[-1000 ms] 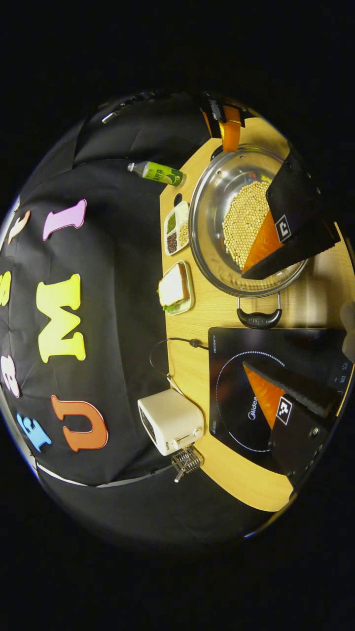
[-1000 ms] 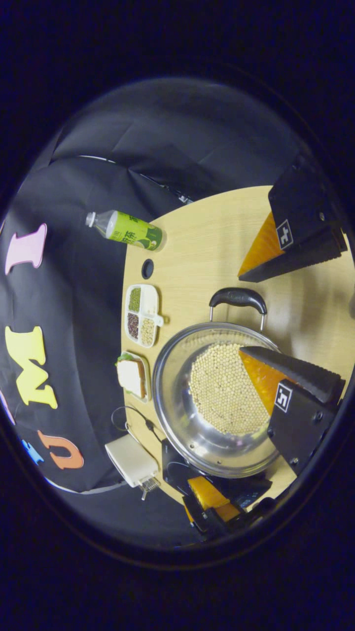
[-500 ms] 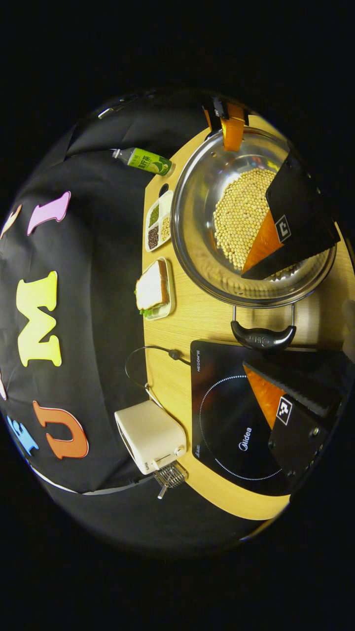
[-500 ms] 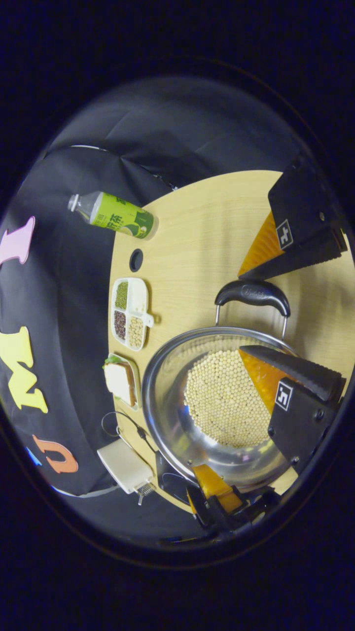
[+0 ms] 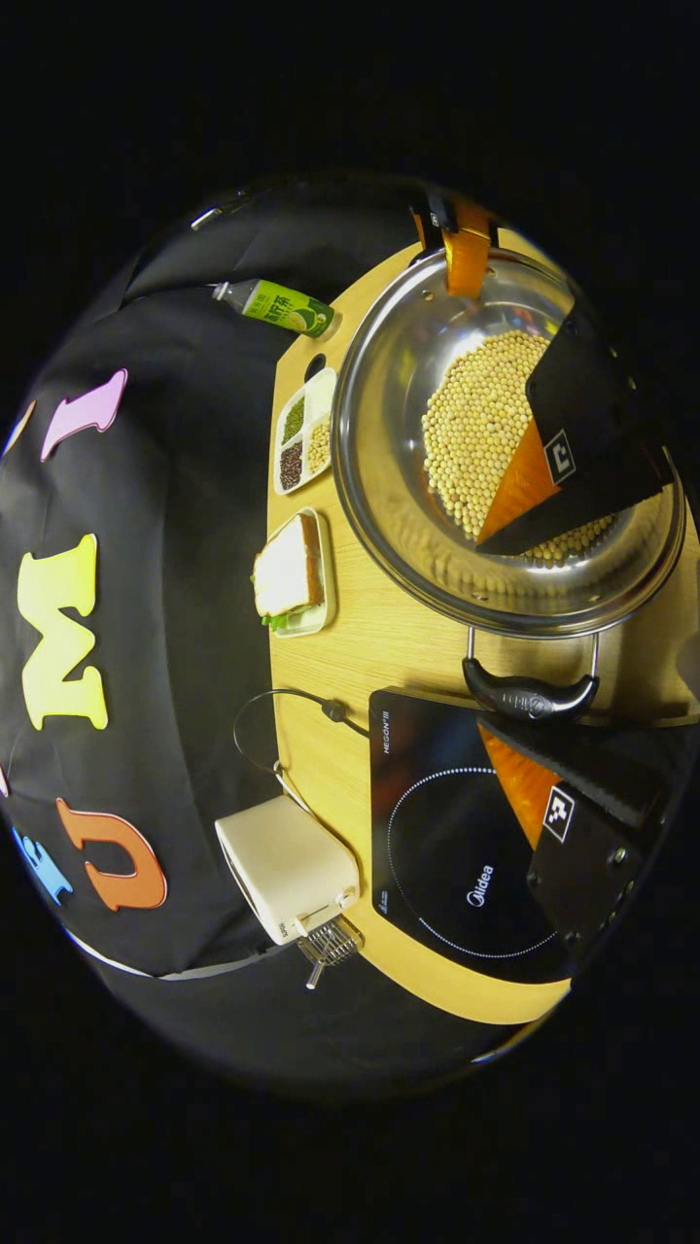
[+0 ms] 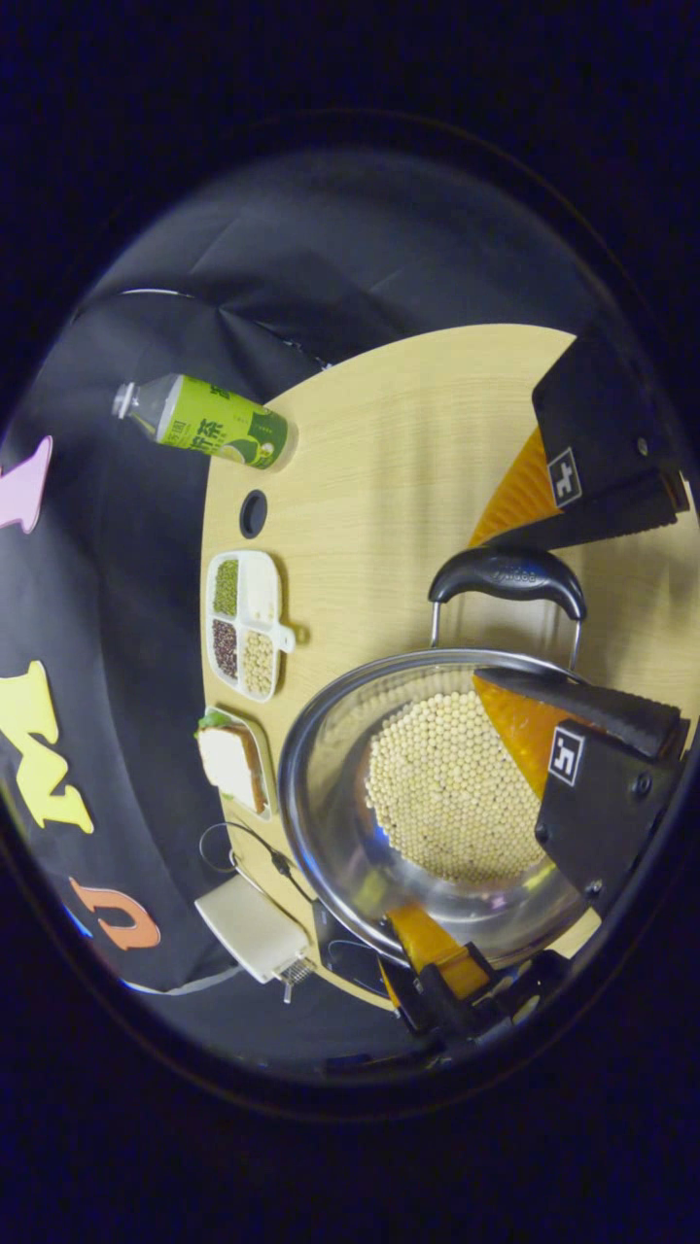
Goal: First push the handle of the pot to place it horizontally, then grasp the pot with both hands and set it on the induction cooktop.
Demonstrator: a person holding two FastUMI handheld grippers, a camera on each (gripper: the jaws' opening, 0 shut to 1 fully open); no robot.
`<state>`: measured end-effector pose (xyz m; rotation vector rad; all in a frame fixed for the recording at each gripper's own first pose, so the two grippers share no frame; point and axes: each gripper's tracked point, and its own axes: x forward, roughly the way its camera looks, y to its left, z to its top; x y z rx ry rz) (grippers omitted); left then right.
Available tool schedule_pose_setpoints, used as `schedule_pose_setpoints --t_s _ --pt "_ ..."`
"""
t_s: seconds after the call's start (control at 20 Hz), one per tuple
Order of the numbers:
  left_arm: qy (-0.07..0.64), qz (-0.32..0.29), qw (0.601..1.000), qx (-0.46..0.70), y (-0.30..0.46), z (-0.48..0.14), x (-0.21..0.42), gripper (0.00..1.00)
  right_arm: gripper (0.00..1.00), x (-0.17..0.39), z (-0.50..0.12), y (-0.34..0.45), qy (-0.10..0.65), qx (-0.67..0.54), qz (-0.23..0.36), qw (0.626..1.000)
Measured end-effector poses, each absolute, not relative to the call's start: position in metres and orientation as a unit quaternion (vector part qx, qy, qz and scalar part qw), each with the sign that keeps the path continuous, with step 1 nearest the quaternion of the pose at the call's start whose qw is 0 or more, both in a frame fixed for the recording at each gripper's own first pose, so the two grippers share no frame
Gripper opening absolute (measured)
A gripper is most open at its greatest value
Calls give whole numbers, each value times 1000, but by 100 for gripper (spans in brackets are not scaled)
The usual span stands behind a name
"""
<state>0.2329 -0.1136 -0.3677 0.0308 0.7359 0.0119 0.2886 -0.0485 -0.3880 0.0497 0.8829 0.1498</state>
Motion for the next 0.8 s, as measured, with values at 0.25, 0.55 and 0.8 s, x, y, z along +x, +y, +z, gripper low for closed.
schedule_pose_setpoints --t_s 0.25,0.55,0.8 --pt "384 19 923 23 -106 -372 228 71 62 289 -388 -50 428 27 68 901" --pt "413 2 911 3 -113 -368 222 61 54 284 -378 -55 429 19 57 901" --pt "395 -7 918 16 -112 -347 220 61 54 271 -363 -62 425 27 51 903"
